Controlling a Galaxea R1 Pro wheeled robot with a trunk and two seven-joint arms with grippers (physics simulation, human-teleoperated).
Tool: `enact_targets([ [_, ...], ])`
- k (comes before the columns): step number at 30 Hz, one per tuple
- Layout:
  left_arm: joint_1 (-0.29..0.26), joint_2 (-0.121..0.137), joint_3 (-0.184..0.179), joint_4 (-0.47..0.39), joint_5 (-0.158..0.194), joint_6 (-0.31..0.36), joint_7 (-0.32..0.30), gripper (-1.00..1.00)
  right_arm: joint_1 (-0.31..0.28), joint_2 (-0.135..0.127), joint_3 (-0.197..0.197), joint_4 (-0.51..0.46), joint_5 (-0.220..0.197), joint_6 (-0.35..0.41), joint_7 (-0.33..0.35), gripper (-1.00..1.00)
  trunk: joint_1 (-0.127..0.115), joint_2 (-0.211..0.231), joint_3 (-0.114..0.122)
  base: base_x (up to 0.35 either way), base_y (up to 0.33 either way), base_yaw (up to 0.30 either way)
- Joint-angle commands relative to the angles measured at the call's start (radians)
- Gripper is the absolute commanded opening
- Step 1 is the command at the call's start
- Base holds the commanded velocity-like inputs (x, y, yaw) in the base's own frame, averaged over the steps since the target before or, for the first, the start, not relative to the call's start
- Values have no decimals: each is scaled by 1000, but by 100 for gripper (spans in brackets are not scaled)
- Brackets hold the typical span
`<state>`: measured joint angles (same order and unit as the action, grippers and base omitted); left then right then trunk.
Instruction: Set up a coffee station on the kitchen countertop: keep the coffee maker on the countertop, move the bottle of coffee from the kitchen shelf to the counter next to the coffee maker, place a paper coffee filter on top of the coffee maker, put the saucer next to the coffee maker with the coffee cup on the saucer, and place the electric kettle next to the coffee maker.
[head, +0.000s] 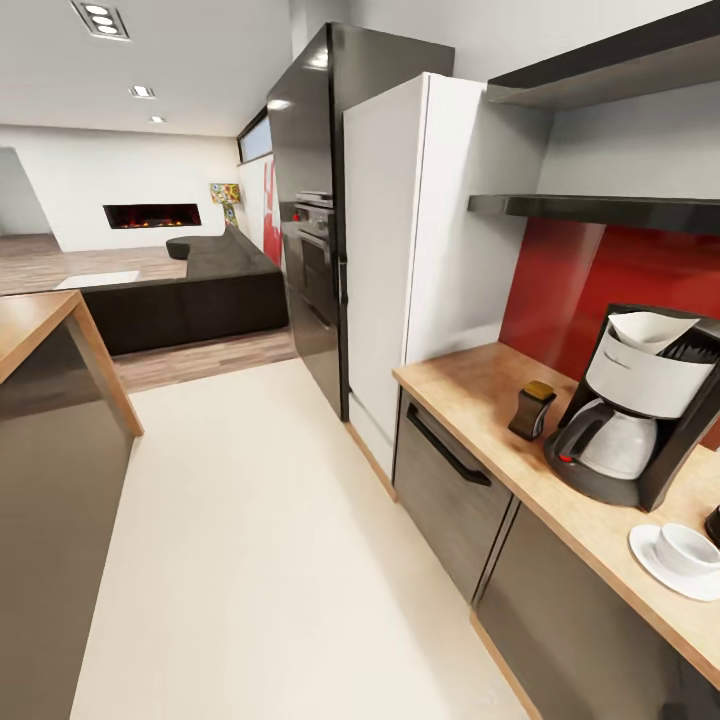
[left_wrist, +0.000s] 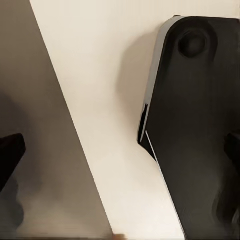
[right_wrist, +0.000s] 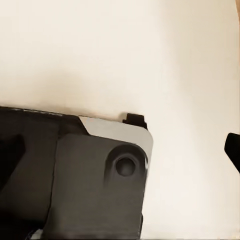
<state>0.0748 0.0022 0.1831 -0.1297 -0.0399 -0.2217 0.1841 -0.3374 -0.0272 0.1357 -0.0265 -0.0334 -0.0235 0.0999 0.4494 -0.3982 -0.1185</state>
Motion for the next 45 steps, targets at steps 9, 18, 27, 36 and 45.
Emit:
enact_targets([
  [9,6,-2,2,78,-11,-64,0,100,190,-6,6,0,-84,-171,1,100,1,-2,-2,0,0,0],
  [18,8,-5,1,153,-173,-181,0,100,304,-8,5,0,-179,-301,2,100,1,-2,-2,0,0,0],
  [27,8,-4,6,169,-177,-188,1,100,311,0,12,0,-180,-303,3,100,1,-2,-2,0,0,0],
  [36,8,-3,12,168,-173,-186,3,100,311,3,12,-1,-180,-303,3,100,1,-2,-2,0,0,0],
  [45,8,-2,15,167,-173,-186,3,100,311,6,10,-1,-181,-303,3,100,1,-2,-2,0,0,0],
])
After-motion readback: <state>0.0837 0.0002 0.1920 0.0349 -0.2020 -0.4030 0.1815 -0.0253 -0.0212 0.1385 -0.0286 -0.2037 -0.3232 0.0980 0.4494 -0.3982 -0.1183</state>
